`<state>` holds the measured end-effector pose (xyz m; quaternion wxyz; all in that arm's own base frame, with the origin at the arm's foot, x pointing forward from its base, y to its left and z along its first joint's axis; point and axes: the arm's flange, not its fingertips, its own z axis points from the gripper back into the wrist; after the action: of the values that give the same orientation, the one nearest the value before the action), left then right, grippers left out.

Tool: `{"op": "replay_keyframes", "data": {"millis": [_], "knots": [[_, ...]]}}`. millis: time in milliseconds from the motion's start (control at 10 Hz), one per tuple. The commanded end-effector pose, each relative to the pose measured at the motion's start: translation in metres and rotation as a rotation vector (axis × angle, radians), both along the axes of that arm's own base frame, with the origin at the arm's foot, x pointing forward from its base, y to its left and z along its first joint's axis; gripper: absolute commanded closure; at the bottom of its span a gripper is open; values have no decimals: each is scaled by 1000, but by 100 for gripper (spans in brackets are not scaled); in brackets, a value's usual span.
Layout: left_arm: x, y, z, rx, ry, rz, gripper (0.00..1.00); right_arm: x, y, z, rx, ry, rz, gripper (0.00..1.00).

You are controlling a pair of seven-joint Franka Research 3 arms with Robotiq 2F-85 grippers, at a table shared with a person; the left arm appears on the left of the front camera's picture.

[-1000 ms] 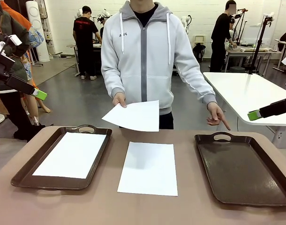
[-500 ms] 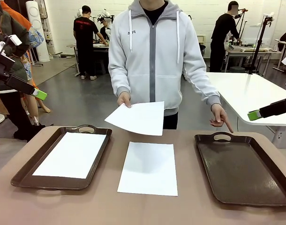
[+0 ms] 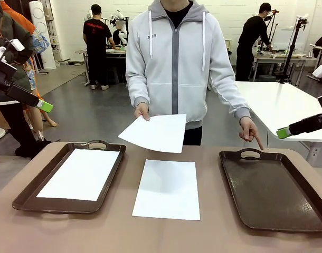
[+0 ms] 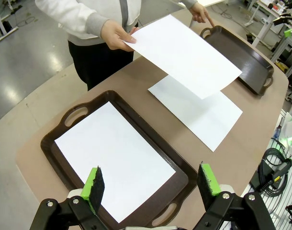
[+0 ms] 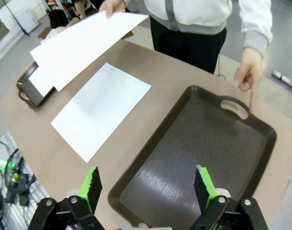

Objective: Sort the A4 documents.
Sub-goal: Receive the A4 Paper.

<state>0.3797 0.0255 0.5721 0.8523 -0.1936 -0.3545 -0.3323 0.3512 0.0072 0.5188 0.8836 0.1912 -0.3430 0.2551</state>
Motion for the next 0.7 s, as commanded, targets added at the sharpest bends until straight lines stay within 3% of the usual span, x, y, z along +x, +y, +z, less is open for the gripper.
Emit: {"op": "replay_keyframes", "data": {"millis": [0,200,600], "knots": [[0,0,-1,11,-8,-8,0,21,14,-6,57,94,-67,0],[0,0,-1,11,-8,-8,0,48,28,-15,119,163,-127,0],[0,0,-1,11,-8,-8,0,112,75,-63,304,417,-214,0]]}}
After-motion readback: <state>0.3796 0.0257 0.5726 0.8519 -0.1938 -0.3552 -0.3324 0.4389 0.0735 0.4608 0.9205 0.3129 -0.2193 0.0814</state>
